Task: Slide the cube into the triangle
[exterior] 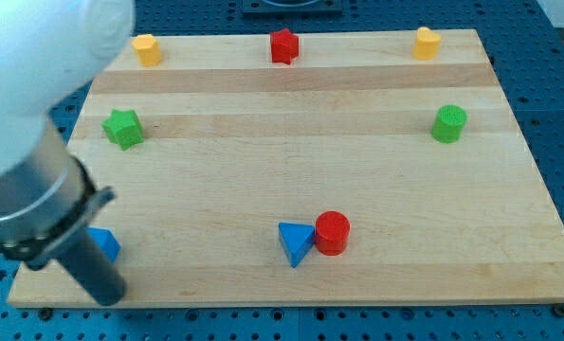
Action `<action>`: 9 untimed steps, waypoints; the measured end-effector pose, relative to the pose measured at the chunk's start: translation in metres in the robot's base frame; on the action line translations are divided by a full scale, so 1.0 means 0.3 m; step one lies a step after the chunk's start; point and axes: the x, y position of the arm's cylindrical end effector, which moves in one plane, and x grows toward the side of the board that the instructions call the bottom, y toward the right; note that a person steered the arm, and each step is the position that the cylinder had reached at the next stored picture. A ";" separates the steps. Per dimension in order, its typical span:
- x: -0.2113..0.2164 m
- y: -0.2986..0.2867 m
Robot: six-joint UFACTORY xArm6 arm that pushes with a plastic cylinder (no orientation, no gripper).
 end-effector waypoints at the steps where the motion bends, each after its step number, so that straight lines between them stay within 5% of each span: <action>1: -0.001 -0.181; 2: -0.058 -0.258; 5: -0.137 -0.007; 9: -0.242 0.005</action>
